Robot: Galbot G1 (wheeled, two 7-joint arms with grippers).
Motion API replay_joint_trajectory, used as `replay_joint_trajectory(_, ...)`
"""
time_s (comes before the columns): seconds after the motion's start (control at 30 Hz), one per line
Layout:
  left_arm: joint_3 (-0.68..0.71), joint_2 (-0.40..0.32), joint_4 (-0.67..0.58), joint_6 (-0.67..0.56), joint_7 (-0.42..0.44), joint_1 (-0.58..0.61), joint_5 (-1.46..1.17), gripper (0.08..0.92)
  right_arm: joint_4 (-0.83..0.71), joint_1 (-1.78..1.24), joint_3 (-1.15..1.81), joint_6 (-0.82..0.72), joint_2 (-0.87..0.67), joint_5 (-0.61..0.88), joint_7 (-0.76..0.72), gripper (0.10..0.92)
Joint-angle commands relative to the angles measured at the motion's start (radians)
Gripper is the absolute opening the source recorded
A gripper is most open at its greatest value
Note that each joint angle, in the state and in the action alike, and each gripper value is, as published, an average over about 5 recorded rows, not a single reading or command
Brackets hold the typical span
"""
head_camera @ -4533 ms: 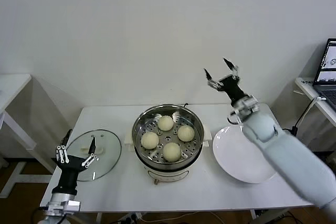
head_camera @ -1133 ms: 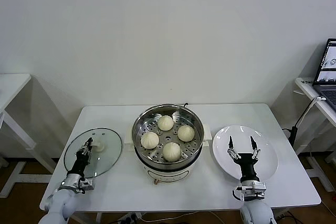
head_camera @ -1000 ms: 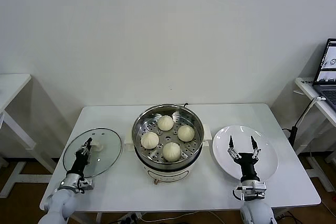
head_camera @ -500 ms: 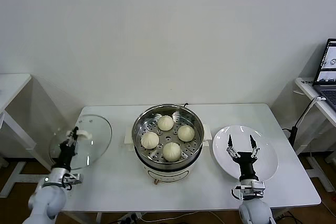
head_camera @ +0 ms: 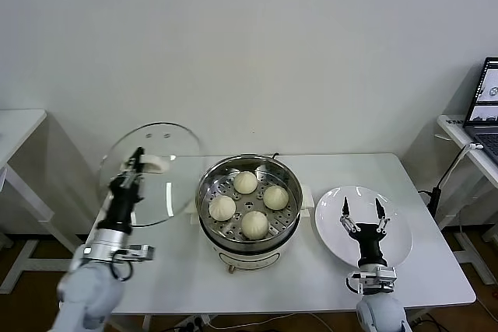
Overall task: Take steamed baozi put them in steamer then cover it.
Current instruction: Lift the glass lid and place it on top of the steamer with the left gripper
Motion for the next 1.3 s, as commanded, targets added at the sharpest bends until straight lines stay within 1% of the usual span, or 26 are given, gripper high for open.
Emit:
replay_joint_trajectory(0.03,0.471,-0.144,-0.178,0.274,0.214,-0.053,0.225,0.185,-0.017,0.003,0.013,0.001,0.003,0.0,0.004,0.823)
replay_joint_trajectory(0.2,0.546,-0.201,-0.111,0.336,0.307,-0.092,0.327,0.185,-0.036,0.015,0.019,0.004,0.008,0.0,0.004,0.823)
replay_joint_trajectory(0.3,0.549,-0.239,-0.068,0.361,0.364,-0.116,0.381,0.185,-0.048,0.021,0.021,0.006,0.01,0.0,0.004,0.823)
replay_joint_trajectory(0.4,0.538,-0.271,-0.039,0.376,0.398,-0.133,0.42,0.185,-0.057,0.024,0.021,0.007,0.013,-0.002,0.002,0.823)
replay_joint_trajectory(0.53,0.531,-0.297,0.001,0.384,0.409,-0.148,0.433,0.185,-0.067,0.03,0.021,0.008,0.015,-0.005,0.001,0.823)
replay_joint_trajectory(0.9,0.526,-0.345,0.098,0.39,0.4,-0.176,0.45,0.185,-0.072,0.038,0.022,0.006,0.019,-0.011,0.001,0.823)
replay_joint_trajectory(1.3,0.523,-0.373,0.162,0.387,0.396,-0.188,0.484,0.185,-0.069,0.039,0.025,0.004,0.019,-0.016,0.0,0.823)
